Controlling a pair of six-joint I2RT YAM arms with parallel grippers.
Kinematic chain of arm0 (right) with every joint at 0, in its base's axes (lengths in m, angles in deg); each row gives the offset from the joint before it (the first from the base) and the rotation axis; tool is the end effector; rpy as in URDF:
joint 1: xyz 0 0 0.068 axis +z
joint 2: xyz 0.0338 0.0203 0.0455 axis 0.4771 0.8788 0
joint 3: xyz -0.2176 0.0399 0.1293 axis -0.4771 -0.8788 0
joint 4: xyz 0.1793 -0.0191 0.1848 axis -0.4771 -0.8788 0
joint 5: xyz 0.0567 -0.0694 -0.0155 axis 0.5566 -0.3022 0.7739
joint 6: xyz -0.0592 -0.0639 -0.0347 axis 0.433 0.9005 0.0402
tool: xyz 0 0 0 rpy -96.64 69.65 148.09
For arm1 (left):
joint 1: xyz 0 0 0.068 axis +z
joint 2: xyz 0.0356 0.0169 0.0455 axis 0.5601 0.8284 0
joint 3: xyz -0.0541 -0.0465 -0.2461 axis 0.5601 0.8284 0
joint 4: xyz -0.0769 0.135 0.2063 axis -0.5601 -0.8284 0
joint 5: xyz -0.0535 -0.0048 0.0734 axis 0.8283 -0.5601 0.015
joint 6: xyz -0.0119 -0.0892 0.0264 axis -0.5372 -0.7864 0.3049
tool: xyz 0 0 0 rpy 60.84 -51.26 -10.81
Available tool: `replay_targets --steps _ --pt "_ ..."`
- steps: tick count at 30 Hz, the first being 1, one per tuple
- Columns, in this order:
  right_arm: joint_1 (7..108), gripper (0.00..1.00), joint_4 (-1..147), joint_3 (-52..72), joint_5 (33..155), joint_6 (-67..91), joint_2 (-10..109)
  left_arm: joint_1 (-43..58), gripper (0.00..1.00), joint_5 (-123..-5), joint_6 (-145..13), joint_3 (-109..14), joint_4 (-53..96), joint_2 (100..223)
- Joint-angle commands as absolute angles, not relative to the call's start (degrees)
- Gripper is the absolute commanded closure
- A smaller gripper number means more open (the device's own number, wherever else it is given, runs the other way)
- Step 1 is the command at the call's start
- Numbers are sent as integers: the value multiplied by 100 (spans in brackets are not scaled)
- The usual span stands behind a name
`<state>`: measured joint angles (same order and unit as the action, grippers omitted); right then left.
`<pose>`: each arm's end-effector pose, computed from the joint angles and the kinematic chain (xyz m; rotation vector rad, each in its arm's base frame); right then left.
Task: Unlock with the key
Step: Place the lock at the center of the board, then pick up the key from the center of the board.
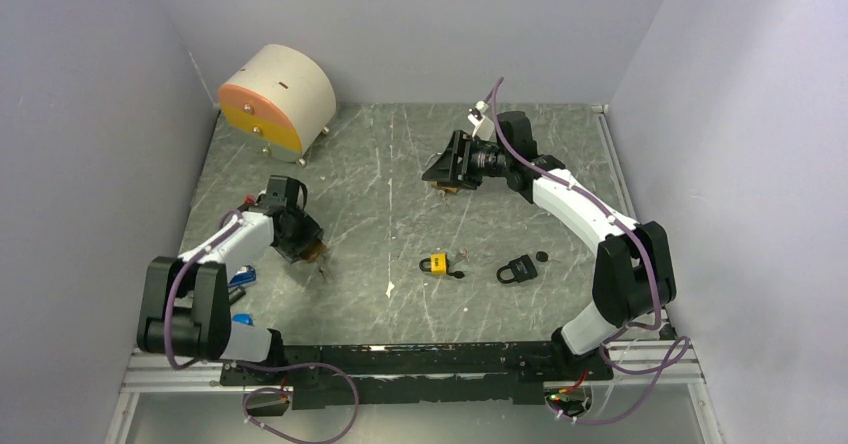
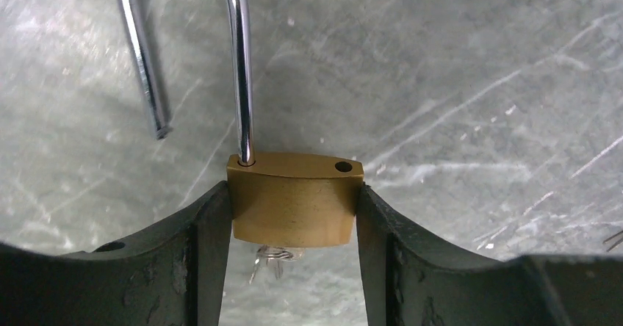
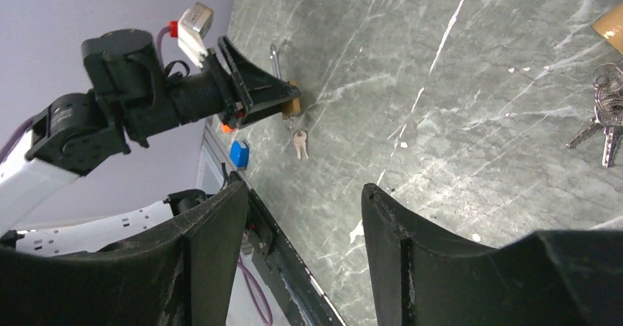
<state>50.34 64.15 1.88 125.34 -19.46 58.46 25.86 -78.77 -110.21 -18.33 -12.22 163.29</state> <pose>0.3378 0.1927 0.2495 -0.1133 2.2817 1.3136 0.2619 -0.0281 0.1209 -1.1373 2.4788 -0.1729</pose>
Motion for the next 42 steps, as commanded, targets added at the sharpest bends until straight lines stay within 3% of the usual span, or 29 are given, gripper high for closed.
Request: replay_targets --steps 1,4,6,11,17,29,42 --pt "5043 39 6418 444 12632 -1773 5873 2905 84 -7324 -10434 -2188 -400 16846" --pt "5047 39 6133 483 12549 -1573 5921 3025 78 -7283 -10244 -2539 -505 17357" --pt "5048 39 5788 522 12286 -1306 5937 3073 69 -7238 -10177 -2652 -463 17587" --pt "5047 39 4997 527 11394 -766 5966 3090 29 -6922 -10101 -2732 -521 17619" --pt "5048 38 4302 104 10099 -332 5840 3090 11 -6744 -9934 -2614 -789 16910" --pt "5913 52 3965 -433 8916 -843 6417 3089 10 -5900 -10138 -1785 -728 14819" --pt "6207 68 3784 -181 8024 -1474 7060 3089 14 -5368 -9985 -1487 -1005 14213"
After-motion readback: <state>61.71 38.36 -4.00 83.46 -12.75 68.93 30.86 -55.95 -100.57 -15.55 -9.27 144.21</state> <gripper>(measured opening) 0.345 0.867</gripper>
